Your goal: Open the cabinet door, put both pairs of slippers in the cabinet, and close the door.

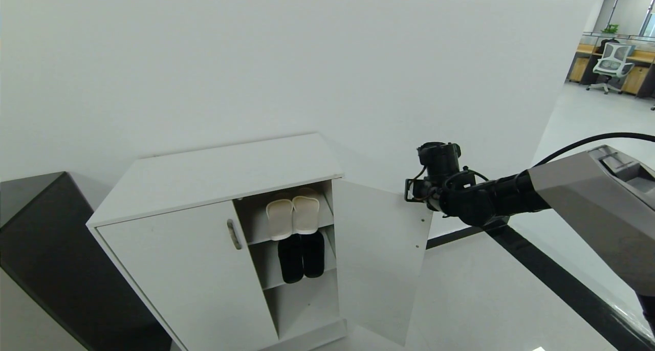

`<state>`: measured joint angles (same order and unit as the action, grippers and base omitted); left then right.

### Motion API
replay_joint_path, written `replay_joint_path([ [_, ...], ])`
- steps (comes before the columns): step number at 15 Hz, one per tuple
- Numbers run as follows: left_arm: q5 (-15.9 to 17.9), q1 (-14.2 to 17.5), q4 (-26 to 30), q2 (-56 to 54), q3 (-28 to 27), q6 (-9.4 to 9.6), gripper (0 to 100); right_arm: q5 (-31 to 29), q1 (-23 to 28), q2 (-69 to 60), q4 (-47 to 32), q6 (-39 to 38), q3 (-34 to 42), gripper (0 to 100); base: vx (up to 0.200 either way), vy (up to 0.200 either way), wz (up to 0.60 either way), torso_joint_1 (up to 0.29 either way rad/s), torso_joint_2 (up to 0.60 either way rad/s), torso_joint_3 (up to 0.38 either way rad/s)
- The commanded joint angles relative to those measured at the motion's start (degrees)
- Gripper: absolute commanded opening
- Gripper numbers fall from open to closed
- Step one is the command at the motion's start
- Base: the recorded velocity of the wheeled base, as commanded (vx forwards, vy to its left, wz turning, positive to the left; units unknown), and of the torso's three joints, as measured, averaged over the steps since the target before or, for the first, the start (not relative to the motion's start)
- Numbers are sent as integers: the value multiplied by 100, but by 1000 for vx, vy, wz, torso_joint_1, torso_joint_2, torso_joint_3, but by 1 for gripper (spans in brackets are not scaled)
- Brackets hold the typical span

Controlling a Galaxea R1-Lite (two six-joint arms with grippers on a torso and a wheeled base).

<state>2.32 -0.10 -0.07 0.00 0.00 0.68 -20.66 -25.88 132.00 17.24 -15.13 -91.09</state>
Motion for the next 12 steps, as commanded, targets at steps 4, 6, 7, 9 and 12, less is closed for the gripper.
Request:
replay_joint_path([
  [4, -3, 1, -1, 9, 0, -7, 0, -8, -66, -104, 16, 10, 249, 0, 0, 0, 0, 0, 0, 0],
  [6, -3, 1, -1, 9, 0, -7, 0, -8, -110, -192, 16, 10, 390, 0, 0, 0, 0, 0, 0, 0],
  [7, -3, 1, -1, 9, 0, -7, 0, -8, -172, -289, 25, 1, 504, 0, 0, 0, 0, 0, 0, 0],
  [9, -3, 1, -1, 9, 0, -7, 0, -8, -383, -500, 43, -16, 794, 0, 0, 0, 0, 0, 0, 0],
  [12, -3, 1, -1, 9, 0, -7, 0, -8, -743, -790, 157, -25, 1216, 0, 0, 0, 0, 0, 0, 0],
])
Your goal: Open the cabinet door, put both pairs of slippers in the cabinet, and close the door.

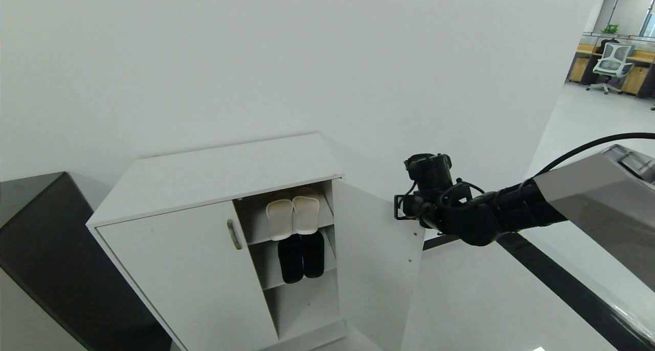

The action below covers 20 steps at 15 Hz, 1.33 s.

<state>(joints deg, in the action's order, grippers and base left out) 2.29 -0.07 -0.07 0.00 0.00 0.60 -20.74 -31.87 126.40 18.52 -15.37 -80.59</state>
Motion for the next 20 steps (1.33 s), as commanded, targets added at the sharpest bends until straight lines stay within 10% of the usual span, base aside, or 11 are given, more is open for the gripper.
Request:
replay_joint_path([
  [1, -1, -1, -1, 9, 0, 2, 0, -9, -276, -292, 152, 8, 307, 0, 0, 0, 0, 0, 0, 0],
  [20, -1, -1, -1, 9, 0, -7, 0, 193, -628, -2, 1321, 403, 1177, 0, 0, 0, 0, 0, 0, 0],
])
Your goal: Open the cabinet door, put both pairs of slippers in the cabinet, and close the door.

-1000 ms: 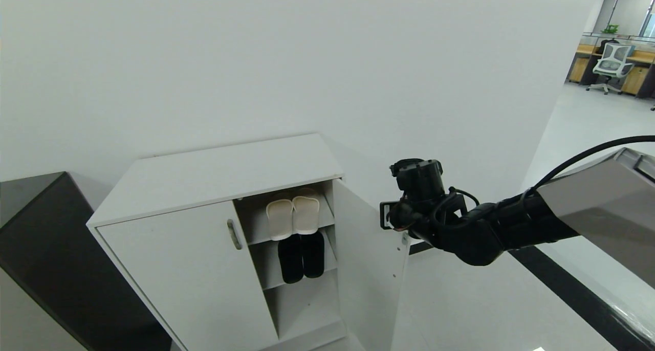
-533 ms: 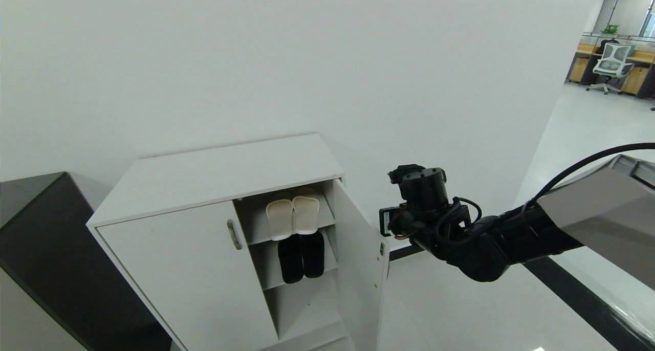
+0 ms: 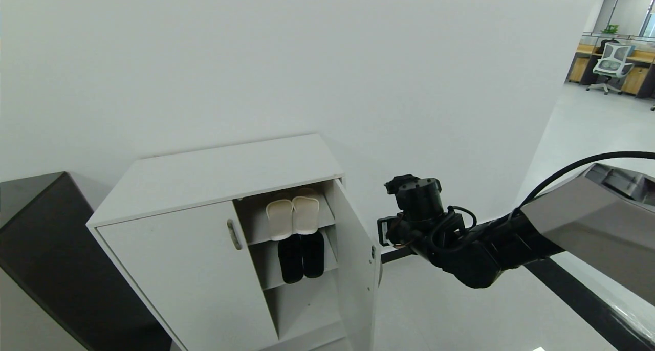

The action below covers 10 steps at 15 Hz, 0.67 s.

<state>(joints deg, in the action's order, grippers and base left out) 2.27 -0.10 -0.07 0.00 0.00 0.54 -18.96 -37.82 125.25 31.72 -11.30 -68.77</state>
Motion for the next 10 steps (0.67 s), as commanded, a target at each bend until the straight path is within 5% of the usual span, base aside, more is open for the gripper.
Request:
replay_joint_path([
  [1, 2, 1, -1, 9, 0, -1, 0, 68, -68, 123, 1, -21, -23, 0, 0, 0, 0, 0, 0, 0],
  [10, 2, 1, -1, 9, 0, -1, 0, 138, -885, -62, 1, -206, 12, 0, 0, 0, 0, 0, 0, 0],
])
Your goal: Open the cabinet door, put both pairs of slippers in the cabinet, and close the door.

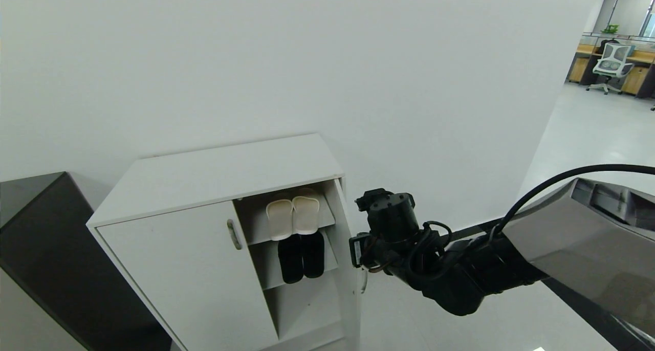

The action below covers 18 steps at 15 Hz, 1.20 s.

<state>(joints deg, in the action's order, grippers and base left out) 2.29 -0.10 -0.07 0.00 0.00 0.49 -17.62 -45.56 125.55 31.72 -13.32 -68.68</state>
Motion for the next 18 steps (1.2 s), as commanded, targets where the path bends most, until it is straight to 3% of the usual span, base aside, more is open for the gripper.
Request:
replay_joint_path([
  [1, -1, 1, -1, 9, 0, -5, 0, 4, -164, -136, 10, -4, 48, 0, 0, 0, 0, 0, 0, 0],
  [4, -1, 1, -1, 9, 0, -5, 0, 100, -261, -391, 432, 260, 391, 0, 0, 0, 0, 0, 0, 0],
  [10, -1, 1, -1, 9, 0, -5, 0, 100, -252, -743, 519, 462, 522, 0, 0, 0, 0, 0, 0, 0],
  [18, -1, 1, -1, 9, 0, -5, 0, 100, -243, -707, 537, 454, 610, 0, 0, 0, 600, 1, 2, -1],
])
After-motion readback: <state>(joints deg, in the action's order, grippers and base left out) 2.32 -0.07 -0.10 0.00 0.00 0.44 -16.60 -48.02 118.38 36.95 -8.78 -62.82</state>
